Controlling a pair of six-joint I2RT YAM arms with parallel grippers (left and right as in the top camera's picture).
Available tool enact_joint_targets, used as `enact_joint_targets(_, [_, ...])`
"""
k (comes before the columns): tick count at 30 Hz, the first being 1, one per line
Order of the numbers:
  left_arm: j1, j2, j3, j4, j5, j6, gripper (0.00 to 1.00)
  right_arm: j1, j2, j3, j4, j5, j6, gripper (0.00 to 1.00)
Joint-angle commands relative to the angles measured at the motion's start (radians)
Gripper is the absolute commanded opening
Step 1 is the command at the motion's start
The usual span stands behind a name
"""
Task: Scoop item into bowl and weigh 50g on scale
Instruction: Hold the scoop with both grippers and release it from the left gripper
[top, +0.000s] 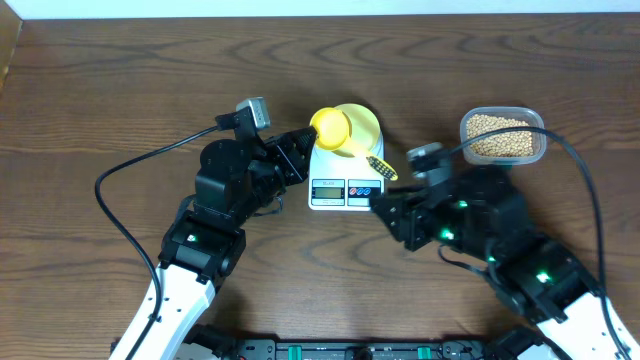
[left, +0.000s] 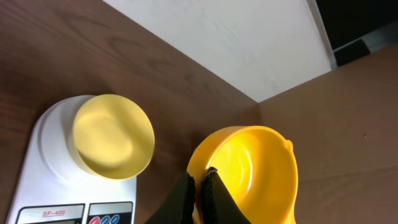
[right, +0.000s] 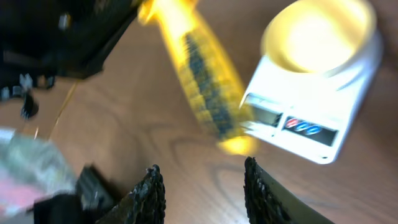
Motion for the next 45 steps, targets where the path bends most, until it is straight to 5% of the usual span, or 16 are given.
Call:
enact_joint_targets(1, [0.002, 0.001, 0.005, 0.019, 0.001, -0.090, 0.07, -0.080, -0.059, 0.029, -0.035, 0.025, 0.012, 0.52])
enact_joint_targets(3, [0.002, 0.002, 0.005, 0.030, 0.001, -0.168, 0.07, -0.112, -0.077, 0.029, -0.024, -0.026, 0.012, 0.59])
enact_joint_targets(6, [0.002, 0.002, 0.005, 0.032, 0.006, -0.291, 0.07, -0.128, -0.072, 0.029, 0.074, -0.121, 0.013, 0.84])
enact_joint_targets(9, [0.001, 0.002, 0.005, 0.035, 0.050, -0.303, 0.07, -0.128, -0.063, 0.029, 0.158, -0.125, 0.054, 0.87])
enact_joint_targets(12, [0.001, 0.002, 0.005, 0.041, 0.075, -0.304, 0.07, -0.128, -0.056, 0.029, 0.219, -0.129, 0.096, 0.74])
enact_joint_targets(16, [0.001, 0.002, 0.005, 0.051, 0.115, -0.329, 0.07, -0.128, -0.033, 0.029, 0.253, -0.129, 0.138, 0.72])
enact_joint_targets(27, [-0.002, 0.002, 0.005, 0.051, 0.163, -0.274, 0.07, -0.128, -0.002, 0.029, 0.322, -0.134, 0.181, 0.40])
enact_joint_targets(45, [0.000, 0.002, 0.005, 0.078, 0.159, -0.095, 0.07, -0.128, -0.002, 0.029, 0.243, -0.193, 0.180, 0.26])
